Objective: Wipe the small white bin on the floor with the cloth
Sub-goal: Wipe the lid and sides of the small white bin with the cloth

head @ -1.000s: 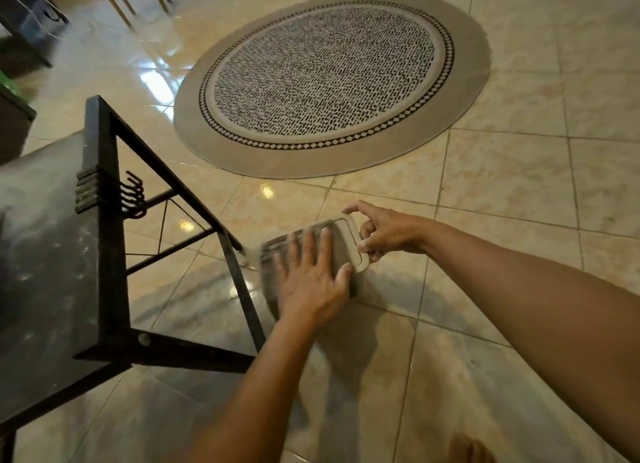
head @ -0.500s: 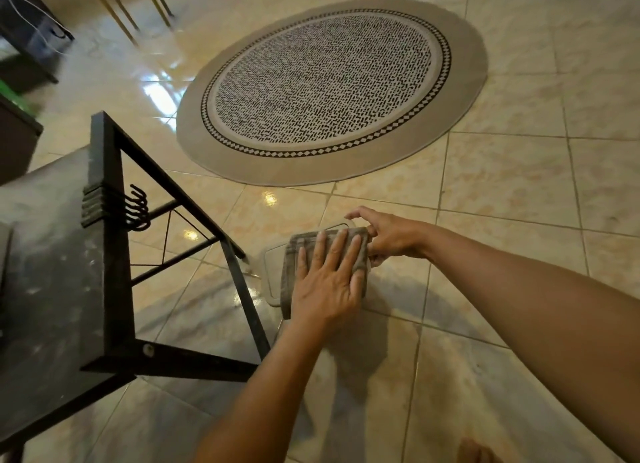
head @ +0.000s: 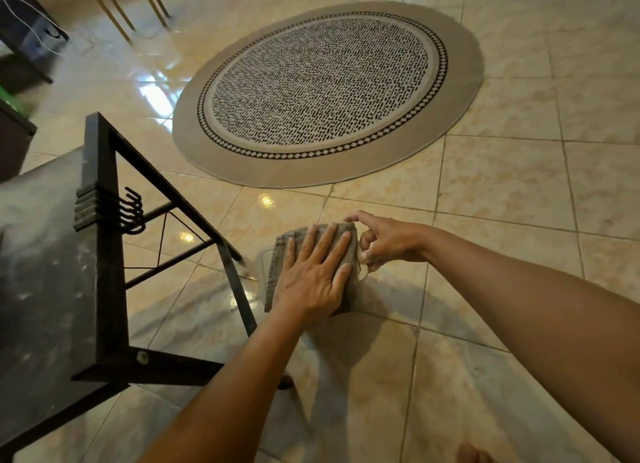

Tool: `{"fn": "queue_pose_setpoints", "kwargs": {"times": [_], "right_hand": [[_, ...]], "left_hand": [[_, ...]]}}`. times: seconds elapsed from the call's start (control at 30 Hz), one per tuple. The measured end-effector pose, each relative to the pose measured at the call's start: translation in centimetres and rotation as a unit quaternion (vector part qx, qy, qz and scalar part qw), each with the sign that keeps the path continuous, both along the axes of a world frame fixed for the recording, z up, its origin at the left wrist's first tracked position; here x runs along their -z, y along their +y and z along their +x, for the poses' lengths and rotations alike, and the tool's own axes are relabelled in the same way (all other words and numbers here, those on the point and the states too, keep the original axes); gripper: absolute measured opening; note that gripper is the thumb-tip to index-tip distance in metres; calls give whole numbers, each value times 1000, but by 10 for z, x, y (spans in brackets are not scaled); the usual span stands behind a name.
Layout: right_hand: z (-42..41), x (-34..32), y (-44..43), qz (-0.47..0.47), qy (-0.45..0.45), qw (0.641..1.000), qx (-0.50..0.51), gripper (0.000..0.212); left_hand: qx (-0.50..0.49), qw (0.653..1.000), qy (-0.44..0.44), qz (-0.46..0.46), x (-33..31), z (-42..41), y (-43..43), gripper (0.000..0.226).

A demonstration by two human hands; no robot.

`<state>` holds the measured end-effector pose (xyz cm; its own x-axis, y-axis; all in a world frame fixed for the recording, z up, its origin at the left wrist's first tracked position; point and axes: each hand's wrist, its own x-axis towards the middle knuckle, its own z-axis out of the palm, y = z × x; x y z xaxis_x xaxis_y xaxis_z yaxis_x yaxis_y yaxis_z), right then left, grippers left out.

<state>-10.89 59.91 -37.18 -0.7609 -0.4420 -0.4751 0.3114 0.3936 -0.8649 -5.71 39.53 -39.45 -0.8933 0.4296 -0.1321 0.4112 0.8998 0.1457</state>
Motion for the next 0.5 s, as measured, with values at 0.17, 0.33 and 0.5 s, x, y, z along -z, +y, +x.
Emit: {"fn": "queue_pose_setpoints", "kwargs": {"times": [0.17,0.33,0.5], "right_hand": [[0,-2,-1,-9,-9,1000,-14,89],[1,-3,-3,-11,-15,1000,-1,86],[1,-5,-3,-5,-17,1000,-4,87]], "left_hand": [[9,1000,11,-1,1,-3,-2,60],[14,1000,17,-9,1,-7,-10,60],[60,998,21,-11,1,1,-3,59]]}}
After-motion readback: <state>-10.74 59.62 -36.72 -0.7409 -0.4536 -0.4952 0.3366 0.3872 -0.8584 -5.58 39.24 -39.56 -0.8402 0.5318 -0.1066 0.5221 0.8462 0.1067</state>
